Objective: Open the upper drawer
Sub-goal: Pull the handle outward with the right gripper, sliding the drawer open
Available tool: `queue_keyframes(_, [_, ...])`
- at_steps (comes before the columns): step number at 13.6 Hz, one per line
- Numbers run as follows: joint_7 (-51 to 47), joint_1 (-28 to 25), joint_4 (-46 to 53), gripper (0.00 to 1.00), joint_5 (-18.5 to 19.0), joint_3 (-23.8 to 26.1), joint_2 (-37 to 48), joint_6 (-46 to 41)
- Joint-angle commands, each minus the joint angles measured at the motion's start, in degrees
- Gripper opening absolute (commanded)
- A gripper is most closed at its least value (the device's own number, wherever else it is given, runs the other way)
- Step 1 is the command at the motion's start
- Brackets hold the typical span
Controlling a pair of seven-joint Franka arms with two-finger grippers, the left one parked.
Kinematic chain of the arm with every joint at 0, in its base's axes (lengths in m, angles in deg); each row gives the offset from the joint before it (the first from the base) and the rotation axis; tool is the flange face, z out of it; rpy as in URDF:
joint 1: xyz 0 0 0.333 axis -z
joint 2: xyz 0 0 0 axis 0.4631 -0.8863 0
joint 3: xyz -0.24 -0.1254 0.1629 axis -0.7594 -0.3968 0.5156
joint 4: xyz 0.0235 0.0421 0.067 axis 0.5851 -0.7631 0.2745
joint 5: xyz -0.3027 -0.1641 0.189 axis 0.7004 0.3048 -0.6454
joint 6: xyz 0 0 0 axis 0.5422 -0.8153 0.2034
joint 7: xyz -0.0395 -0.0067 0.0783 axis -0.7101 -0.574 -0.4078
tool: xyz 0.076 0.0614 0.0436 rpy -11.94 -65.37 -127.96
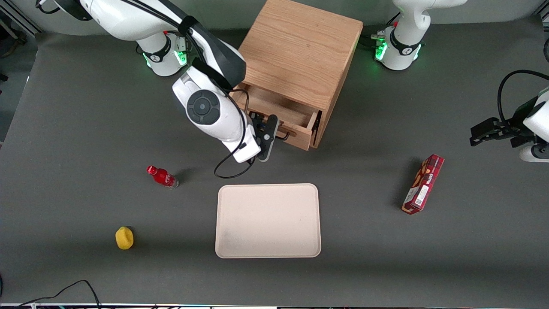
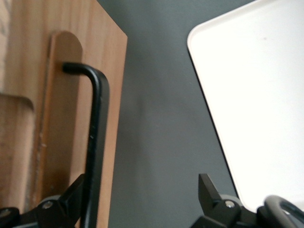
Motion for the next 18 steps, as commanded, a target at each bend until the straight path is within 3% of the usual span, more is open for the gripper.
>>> queue_keyframes(1, [2.0,-0.1,1.3,1.00,0.2,-2.0,0.0,1.3])
queue_keyframes(18, [4.8,0.5,1.5,1.00,-0.1,-11.5,-0.2,13.4])
